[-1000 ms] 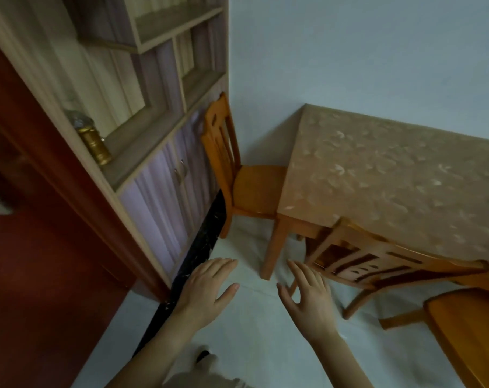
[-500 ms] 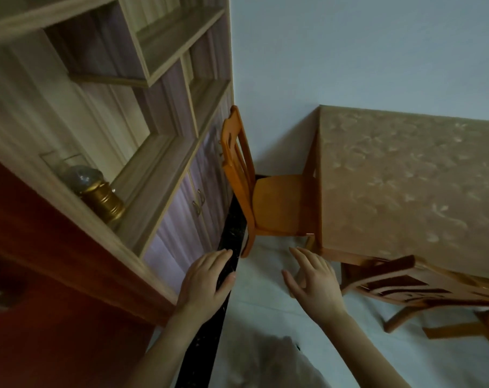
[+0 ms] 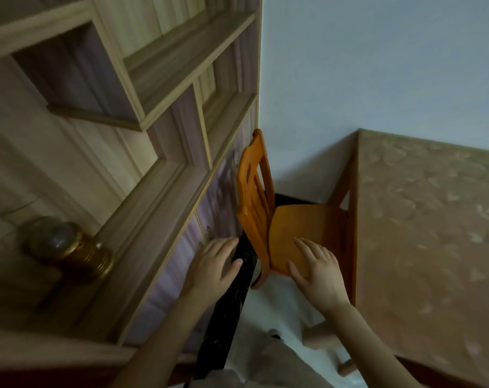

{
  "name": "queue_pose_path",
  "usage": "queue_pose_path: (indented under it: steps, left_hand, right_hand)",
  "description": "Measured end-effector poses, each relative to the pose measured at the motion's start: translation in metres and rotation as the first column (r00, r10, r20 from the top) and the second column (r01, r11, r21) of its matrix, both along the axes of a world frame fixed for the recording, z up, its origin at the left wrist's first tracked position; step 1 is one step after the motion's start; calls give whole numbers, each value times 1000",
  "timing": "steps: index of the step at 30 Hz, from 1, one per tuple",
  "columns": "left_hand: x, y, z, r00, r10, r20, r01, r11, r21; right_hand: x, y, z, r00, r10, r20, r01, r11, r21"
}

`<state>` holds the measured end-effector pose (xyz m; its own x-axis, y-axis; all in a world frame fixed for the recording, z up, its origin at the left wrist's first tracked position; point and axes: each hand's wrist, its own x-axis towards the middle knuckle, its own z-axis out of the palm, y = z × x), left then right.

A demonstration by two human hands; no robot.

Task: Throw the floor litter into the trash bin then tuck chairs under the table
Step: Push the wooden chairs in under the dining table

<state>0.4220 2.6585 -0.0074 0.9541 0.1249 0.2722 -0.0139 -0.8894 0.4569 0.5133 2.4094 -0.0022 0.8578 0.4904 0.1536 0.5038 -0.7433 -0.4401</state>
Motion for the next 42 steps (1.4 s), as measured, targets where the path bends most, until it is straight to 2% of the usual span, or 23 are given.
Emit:
queue_pose_path:
  steps: [5, 8, 10, 13, 17, 23, 29, 42]
  left_hand:
    - [78, 32, 10, 1000, -2, -1, 2, 1000, -15]
    - [120, 51, 9, 998, 10, -56, -16, 995, -94]
    - [148, 64, 5, 993, 18, -114, -39, 981, -189]
    - [186, 85, -5, 980, 7, -201, -58, 966, -253]
    - [223, 104, -21, 951, -3, -308, -101, 942, -320]
    - [264, 125, -41, 880, -102, -463, -197, 809, -553]
    - [288, 133, -48, 867, -183, -463, -250, 644, -723]
    - [322, 124, -45, 873, -168, -457, -233, 680, -695]
  right_hand:
    - [65, 35, 11, 1000, 29, -6, -29, 999, 24]
    - [89, 62, 8, 997, 34, -69, -25, 993, 116]
    - [101, 84, 1, 987, 36, -157, -3, 979, 206]
    - [112, 117, -13, 946, 65, -318, 39, 950, 309]
    - [118, 156, -34, 872, 69, -485, 96, 947, 307]
    - [129, 194, -53, 781, 57, -621, 168, 940, 298]
    - [137, 203, -60, 697, 72, -714, 279, 890, 362]
    - [161, 198, -76, 690, 107, -716, 381, 787, 485]
